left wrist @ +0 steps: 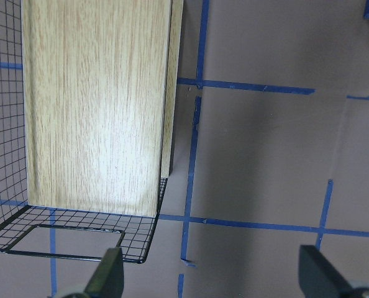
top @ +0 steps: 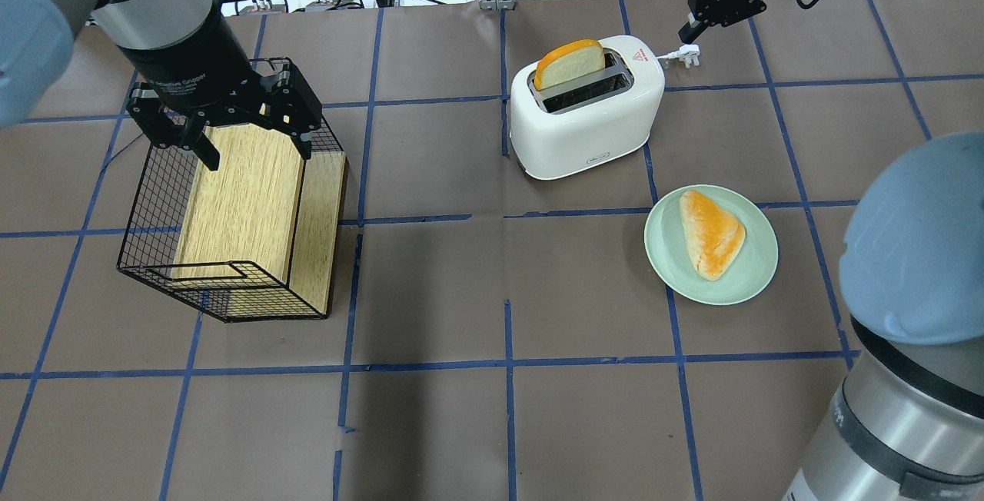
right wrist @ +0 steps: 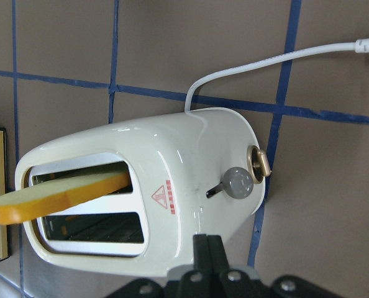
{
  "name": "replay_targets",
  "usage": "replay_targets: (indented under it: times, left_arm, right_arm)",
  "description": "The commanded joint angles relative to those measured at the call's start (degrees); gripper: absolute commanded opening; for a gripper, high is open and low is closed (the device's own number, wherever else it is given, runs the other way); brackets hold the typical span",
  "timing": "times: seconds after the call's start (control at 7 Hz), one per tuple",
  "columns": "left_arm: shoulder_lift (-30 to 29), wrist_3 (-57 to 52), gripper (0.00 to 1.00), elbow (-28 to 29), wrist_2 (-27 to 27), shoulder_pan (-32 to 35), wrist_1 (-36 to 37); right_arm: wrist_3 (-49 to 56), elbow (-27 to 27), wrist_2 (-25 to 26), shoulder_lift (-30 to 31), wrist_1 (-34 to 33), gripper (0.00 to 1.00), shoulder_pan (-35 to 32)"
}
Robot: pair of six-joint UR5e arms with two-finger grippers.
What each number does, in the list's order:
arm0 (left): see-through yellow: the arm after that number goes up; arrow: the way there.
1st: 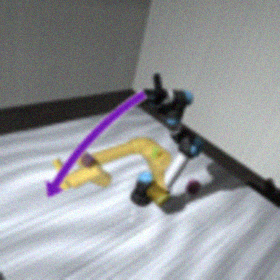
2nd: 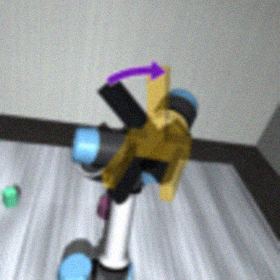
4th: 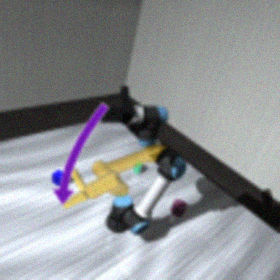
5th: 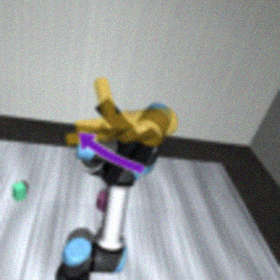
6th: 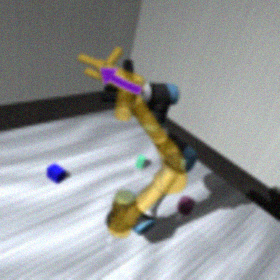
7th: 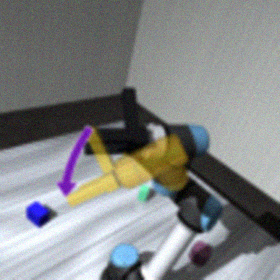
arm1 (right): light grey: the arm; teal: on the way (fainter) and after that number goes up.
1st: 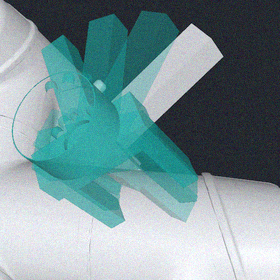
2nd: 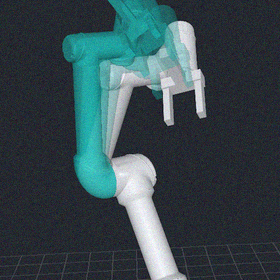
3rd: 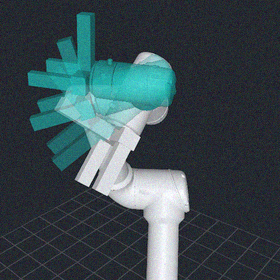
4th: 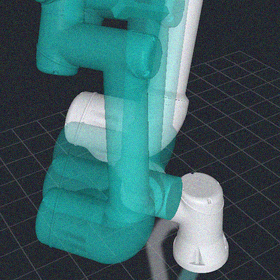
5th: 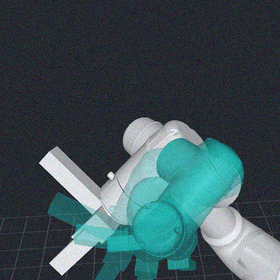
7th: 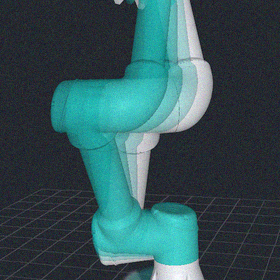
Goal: Press toaster with right arm
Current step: 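Lower the right gripper onto the toaster's brass lever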
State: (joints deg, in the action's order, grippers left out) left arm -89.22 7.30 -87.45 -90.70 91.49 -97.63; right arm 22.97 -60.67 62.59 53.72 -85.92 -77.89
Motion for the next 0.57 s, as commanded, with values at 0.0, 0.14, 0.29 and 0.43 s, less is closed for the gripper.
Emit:
replay_targets:
  times: [0.0,0.14,0.29,0.43]
  left_arm:
    - [-0.1,0.0,1.0,0.0,0.0,0.0,0.0]
    - [-0.1,0.0,1.0,0.0,0.0,0.0,0.0]
    - [0.0,0.0,1.0,0.0,0.0,0.0,0.0]
    - [0.0,0.0,1.0,0.0,0.0,0.0,0.0]
  right_arm:
    - [0.1,3.6,-0.1,-4.2,0.3,0.0,-0.3]
    - [0.1,3.6,-0.1,-5.1,0.6,0.0,-0.3]
    - [0.1,3.6,-0.1,-5.7,0.9,0.0,-0.2]
    - [0.1,3.5,-0.1,-6.1,1.4,0.0,-0.3]
